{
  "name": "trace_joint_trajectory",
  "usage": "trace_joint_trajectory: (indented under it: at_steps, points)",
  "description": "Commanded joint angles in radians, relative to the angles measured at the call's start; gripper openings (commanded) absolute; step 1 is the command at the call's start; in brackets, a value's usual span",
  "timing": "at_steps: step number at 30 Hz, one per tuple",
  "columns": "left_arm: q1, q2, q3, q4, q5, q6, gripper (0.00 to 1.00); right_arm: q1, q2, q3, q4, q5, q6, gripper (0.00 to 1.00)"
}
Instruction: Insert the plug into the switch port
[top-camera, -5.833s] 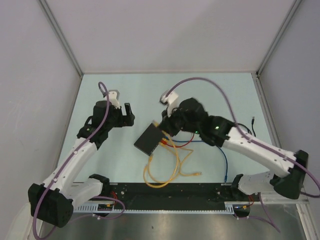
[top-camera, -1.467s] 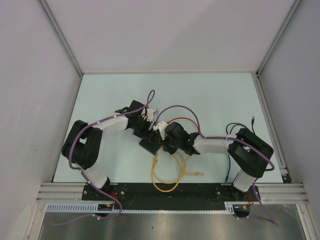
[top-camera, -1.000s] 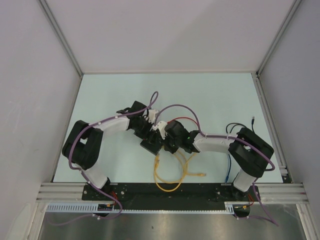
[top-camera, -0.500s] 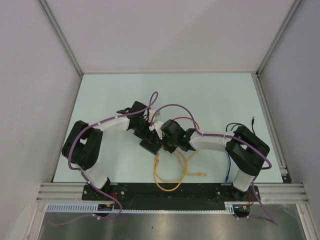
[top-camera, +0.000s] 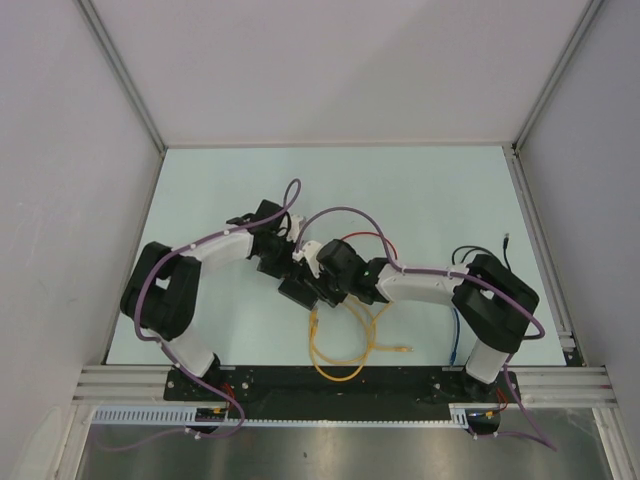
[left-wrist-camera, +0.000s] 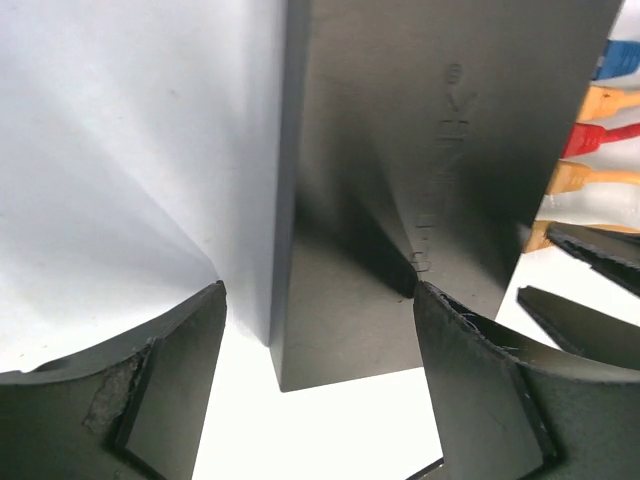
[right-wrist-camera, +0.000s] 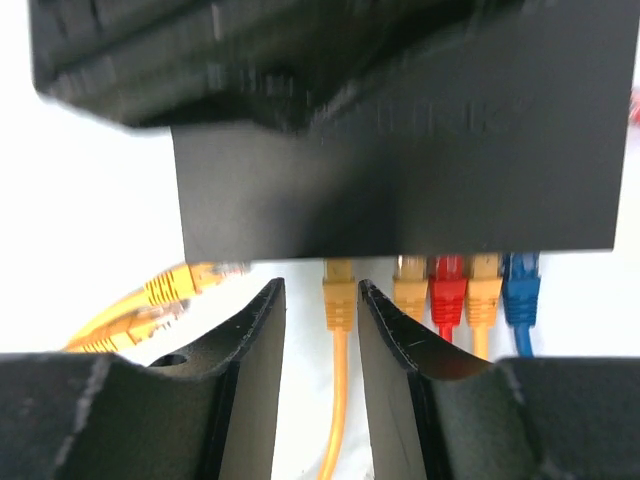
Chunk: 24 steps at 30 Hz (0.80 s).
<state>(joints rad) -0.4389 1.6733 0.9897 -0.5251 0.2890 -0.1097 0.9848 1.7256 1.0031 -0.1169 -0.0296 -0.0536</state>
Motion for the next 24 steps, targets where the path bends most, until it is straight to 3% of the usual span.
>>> trace_joint_trajectory:
  at_steps: [1, 8, 16, 20, 24]
  points:
    - [0.012, -0.046, 0.03, 0.002, -0.021, -0.038, 0.81, 0.006, -0.054, -0.033, -0.041, 0.03, 0.004, 0.38]
    - [0.016, -0.058, 0.036, 0.057, 0.033, -0.084, 0.88, 0.003, -0.074, -0.069, -0.063, 0.096, 0.028, 0.38]
    - [0.016, 0.016, 0.06, 0.089, 0.111, -0.113, 0.87, 0.009, -0.037, -0.075, -0.029, 0.062, 0.023, 0.25]
    - [0.016, 0.045, 0.055, 0.093, 0.139, -0.125, 0.85, 0.009, -0.014, -0.075, 0.0, 0.04, 0.032, 0.25]
    - [0.014, 0.074, 0.047, 0.086, 0.162, -0.136, 0.82, 0.008, 0.006, -0.075, 0.031, 0.008, 0.038, 0.12]
